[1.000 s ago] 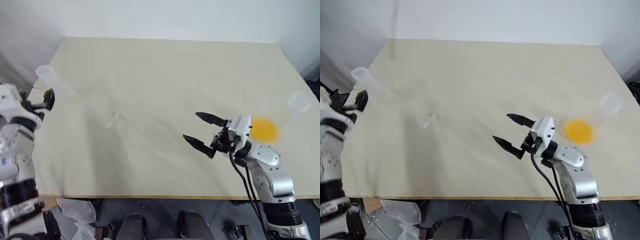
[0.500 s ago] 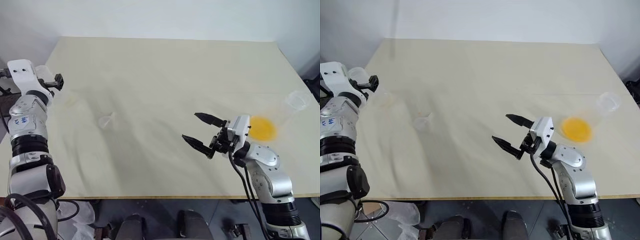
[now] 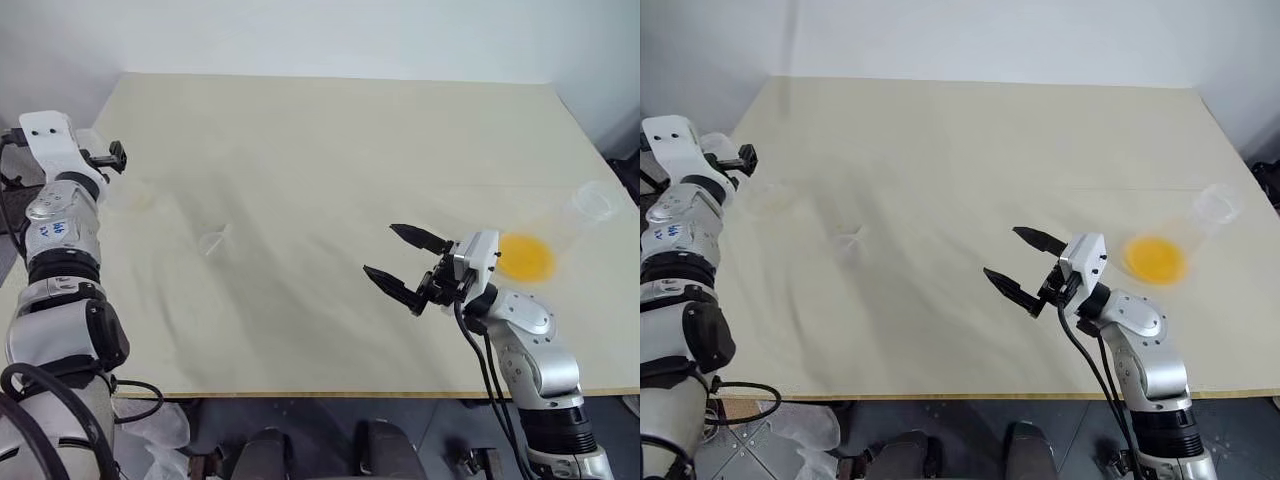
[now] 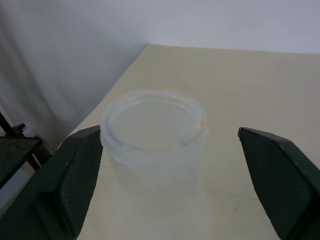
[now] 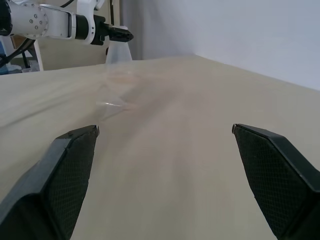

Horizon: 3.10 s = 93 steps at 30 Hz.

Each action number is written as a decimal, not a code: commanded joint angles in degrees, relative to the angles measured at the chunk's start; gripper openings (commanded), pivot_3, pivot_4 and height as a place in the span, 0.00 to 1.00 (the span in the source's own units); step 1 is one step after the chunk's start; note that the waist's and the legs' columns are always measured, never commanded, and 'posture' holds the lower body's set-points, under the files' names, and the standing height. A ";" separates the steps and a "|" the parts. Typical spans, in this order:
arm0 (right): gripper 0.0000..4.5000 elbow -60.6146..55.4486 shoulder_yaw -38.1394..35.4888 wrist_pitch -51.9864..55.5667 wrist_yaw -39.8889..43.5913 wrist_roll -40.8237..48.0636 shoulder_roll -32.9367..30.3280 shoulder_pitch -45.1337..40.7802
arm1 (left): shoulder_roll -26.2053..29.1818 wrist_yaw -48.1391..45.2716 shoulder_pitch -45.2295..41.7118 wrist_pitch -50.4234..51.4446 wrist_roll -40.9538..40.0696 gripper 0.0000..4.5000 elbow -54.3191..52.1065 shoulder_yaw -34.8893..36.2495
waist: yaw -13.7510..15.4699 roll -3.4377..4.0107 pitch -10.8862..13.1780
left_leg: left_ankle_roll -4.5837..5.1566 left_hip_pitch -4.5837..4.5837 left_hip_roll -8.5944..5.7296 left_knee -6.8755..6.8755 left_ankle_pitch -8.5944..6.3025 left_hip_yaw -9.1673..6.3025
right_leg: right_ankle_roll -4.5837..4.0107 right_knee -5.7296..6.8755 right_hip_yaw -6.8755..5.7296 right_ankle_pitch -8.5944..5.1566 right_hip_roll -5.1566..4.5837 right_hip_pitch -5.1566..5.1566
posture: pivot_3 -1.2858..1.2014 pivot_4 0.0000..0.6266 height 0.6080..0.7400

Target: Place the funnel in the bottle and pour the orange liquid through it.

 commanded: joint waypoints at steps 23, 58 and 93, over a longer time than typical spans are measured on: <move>1.00 -12.44 -10.19 0.25 -2.92 2.61 -6.46 9.68 | -8.14 -43.70 -1.99 5.63 -11.97 0.52 -25.00 -7.16 | 1.22 -0.02 0.01 | 0.01 -0.10 -0.06 0.06 0.00 -0.09 | 0.01 0.01 -0.03 0.00 -0.03 0.01 | 0.52 0.24 1.00; 1.00 -26.82 -21.08 4.39 -8.87 6.93 -9.23 29.34 | -26.45 -60.71 4.03 11.17 -4.91 0.99 -33.31 -27.74 | 2.93 -0.03 0.02 | 0.06 0.00 0.02 0.15 -0.01 0.41 | 0.00 -0.11 0.18 0.00 -0.02 0.00 | 0.52 0.24 1.00; 1.00 -8.94 0.20 6.80 10.56 7.45 -12.49 -0.09 | -5.27 -44.34 64.83 10.95 -24.18 0.99 -70.38 22.25 | 0.57 -0.06 0.03 | 0.09 0.07 0.12 0.21 -0.03 -0.50 | 0.00 -0.04 0.22 0.00 -0.11 0.16 | 0.52 0.24 1.00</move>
